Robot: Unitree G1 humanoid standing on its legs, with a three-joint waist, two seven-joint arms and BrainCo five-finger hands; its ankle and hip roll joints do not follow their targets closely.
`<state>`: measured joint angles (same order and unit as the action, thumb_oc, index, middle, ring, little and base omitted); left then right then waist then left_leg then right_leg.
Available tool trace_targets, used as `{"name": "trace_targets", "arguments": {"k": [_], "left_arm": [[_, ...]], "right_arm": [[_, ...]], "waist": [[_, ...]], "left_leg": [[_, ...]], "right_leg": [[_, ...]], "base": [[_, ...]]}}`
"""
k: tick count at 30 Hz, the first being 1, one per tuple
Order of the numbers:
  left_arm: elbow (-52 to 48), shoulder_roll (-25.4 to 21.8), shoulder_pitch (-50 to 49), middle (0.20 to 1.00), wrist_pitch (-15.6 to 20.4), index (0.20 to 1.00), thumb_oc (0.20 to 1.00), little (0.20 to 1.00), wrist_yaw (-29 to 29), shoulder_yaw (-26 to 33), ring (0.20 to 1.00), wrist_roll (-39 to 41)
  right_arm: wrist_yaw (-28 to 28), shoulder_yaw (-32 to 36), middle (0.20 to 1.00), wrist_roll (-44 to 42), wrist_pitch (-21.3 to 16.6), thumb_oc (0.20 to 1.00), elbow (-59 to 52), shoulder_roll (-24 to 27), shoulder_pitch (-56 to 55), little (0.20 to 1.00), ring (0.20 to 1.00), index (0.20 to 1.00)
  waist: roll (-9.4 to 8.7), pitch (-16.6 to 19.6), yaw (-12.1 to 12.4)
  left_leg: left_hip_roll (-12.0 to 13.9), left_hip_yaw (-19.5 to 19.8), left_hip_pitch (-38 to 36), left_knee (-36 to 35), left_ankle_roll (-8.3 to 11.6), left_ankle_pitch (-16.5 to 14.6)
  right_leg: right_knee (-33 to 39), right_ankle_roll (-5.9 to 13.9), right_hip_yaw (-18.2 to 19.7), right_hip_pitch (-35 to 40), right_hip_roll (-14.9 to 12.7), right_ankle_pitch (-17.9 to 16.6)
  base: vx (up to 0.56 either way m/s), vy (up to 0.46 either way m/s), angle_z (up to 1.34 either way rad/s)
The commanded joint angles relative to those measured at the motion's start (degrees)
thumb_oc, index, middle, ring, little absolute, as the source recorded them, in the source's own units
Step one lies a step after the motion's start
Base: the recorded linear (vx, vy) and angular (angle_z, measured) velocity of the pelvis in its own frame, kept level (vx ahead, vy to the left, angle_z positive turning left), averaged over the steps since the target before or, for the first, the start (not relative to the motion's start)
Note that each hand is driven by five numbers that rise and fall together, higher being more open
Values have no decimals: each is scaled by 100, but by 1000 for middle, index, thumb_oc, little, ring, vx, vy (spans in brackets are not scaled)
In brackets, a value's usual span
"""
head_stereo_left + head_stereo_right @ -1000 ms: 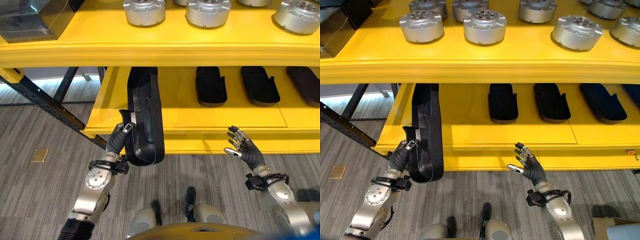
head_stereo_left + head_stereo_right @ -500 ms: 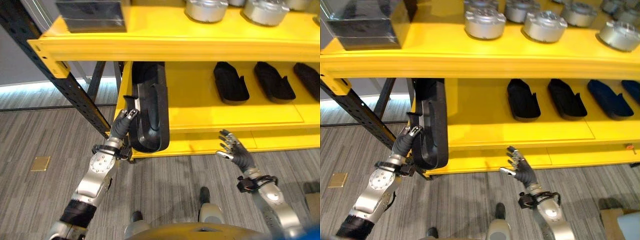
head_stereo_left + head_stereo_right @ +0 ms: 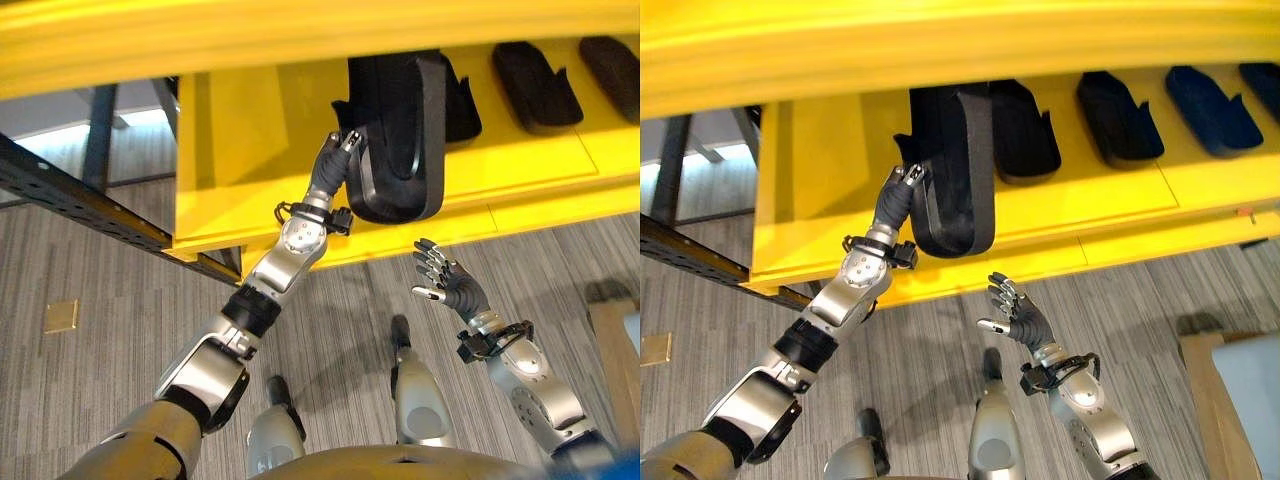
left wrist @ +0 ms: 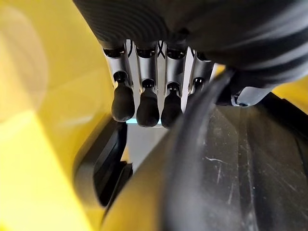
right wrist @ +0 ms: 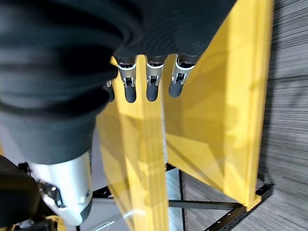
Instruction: Move parts from the plastic box to the shelf.
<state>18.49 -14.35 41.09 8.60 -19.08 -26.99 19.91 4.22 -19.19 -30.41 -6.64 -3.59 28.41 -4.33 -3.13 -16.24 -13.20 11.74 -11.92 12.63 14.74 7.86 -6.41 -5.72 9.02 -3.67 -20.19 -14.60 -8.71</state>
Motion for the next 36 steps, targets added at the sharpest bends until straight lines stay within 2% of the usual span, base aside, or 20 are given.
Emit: {"name": "trace_targets", "arguments": {"k": [1,5,9,13,15,20,25,26,29,32,33,36], "left_arm": [[256,-3,906,200,624,200,200,200,-412,312,200,319],[679,-131,1446,200,631,200,200,200,-678,441,200,313],[774,-667,1774,200,707,200,200,200,-1036,878,200,282],[809,-913,1870,200,738,200,200,200,-1180,1032,200,252],[963,-1198,2057,200,719,200,200,200,-1341,1154,200,224],[1446,-1571,2379,200,699,200,200,200,-1374,1140,200,422],[2003,-1723,2668,200,637,200,200,200,-1299,972,200,625],[2116,-1755,2706,200,589,200,200,200,-1279,923,200,619],[2438,-1810,2793,200,509,200,200,200,-1190,846,200,667],[2659,-1860,2864,200,396,200,200,200,-1176,752,200,507],[2820,-1931,2941,200,245,200,200,200,-1260,668,200,167],[2998,-1912,2892,200,209,200,200,200,-1197,703,200,221]], "right_arm": [[-75,-58,1000,-259,-267,1000,-624,287,51,1000,1000,1000],[-64,-76,1000,-285,-316,1000,-703,361,68,1000,1000,1000],[-83,-28,1000,-278,-357,1000,-643,304,20,1000,1000,1000],[-23,-38,1000,-296,-367,1000,-635,335,-46,1000,1000,1000],[41,-83,1000,-347,-362,1000,-638,361,-58,1000,1000,1000],[118,-94,1000,-423,-325,1000,-633,387,-122,1000,1000,1000],[169,-118,1000,-451,-290,1000,-630,424,-152,1000,1000,1000],[177,-124,1000,-469,-287,1000,-612,436,-173,1000,1000,1000],[182,-114,1000,-505,-285,1000,-592,461,-206,1000,1000,1000],[202,-128,1000,-514,-285,1000,-569,467,-219,1000,1000,1000],[231,-128,1000,-533,-297,1000,-584,495,-223,1000,1000,1000],[245,-128,1000,-579,-306,1000,-599,515,-244,1000,1000,1000]], "waist": [[11,56,30],[-6,-25,-24],[-11,-14,-50],[-14,39,-48],[-10,103,-48],[7,229,-52],[10,312,-62],[31,338,-55],[28,349,-46],[26,360,-53],[16,361,-55],[-1,350,-36]], "left_leg": [[422,158,474,165,42,507],[541,212,777,363,59,471],[668,305,1241,607,99,466],[723,366,1428,664,134,461],[750,413,1626,739,160,451],[769,480,1868,806,180,453],[782,518,2022,836,187,456],[796,549,1980,865,229,296],[814,567,2054,905,229,280],[810,587,2116,925,232,281],[815,590,2159,908,232,303],[834,615,2248,927,223,317]], "right_leg": [[-865,187,112,161,-245,738],[-1065,163,156,-190,-147,783],[-1350,113,177,-661,-41,845],[-1452,89,170,-854,2,885],[-1553,74,154,-1047,28,917],[-1663,66,138,-1267,61,942],[-1694,66,118,-1399,71,953],[-1747,96,127,-1365,91,1104],[-1798,94,130,-1444,94,1113],[-1809,97,121,-1490,107,1101],[-1796,100,107,-1533,117,1087],[-1794,93,110,-1596,135,1071]], "base": [[-69,-25,-19],[-82,-62,-13],[-41,-69,-15],[-15,-47,0],[-11,-45,8],[7,-25,7],[29,-8,6],[102,-14,0],[31,-2,-1],[0,0,0],[0,0,0],[0,0,0]]}}
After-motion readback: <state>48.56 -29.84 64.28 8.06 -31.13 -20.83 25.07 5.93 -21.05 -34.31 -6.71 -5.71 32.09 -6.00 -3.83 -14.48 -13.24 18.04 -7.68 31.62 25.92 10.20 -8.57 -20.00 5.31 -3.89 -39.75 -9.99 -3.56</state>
